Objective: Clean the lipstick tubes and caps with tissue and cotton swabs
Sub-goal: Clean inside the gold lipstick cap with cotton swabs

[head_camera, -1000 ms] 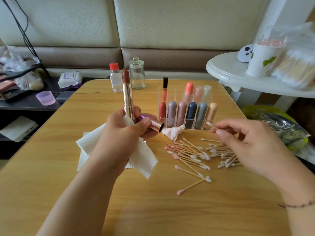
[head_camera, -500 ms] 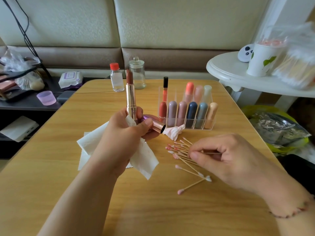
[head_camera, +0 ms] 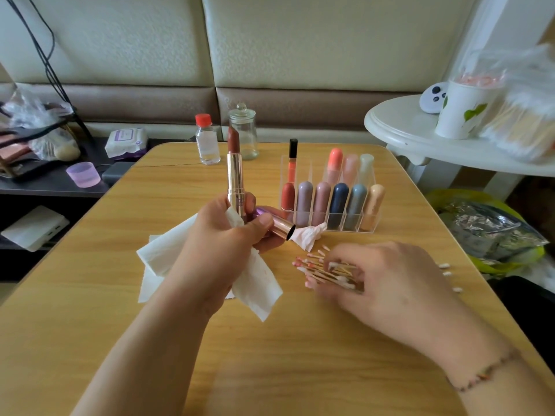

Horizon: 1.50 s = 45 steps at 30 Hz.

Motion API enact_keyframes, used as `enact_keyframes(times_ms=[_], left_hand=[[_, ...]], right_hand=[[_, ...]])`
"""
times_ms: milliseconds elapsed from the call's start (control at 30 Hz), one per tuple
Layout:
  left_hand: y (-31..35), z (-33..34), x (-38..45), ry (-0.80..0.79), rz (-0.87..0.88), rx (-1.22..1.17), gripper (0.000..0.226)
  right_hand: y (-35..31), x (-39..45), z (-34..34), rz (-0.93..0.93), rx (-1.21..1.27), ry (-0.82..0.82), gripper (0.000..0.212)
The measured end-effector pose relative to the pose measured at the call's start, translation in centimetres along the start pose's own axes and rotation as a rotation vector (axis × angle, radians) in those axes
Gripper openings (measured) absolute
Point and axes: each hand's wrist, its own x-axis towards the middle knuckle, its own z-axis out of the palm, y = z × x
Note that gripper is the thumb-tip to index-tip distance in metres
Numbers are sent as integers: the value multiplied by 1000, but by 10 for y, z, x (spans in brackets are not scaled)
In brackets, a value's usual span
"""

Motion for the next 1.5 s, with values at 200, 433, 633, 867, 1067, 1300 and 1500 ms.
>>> enact_keyframes(times_ms=[200,433,633,867,1067,1300,1500], left_hand=[[1,5,-5,-70,-136,-156,26],[-3,10,-4,-119,-103,-156,23],[-4,9,-5,-181,-103,-135,21],[-4,9,-3,-119,-82,-137,23],[-5,11,-5,-154,-97,-104,23],[-3,10,-5,-120,-114,-177,23],[-4,12,-5,-124,-111,-148,22]], right_hand=[[-3,-1,1,3,543,158,31],[-14,1,5,-48,593,283,8],[-13,1,12,73,542,203,23],[-6,0,8,84,518,238,24],[-10,-1,7,82,732,186,26],[-7,-1,8,47,681,323,18],[-9,0,14,45,533,292,18]])
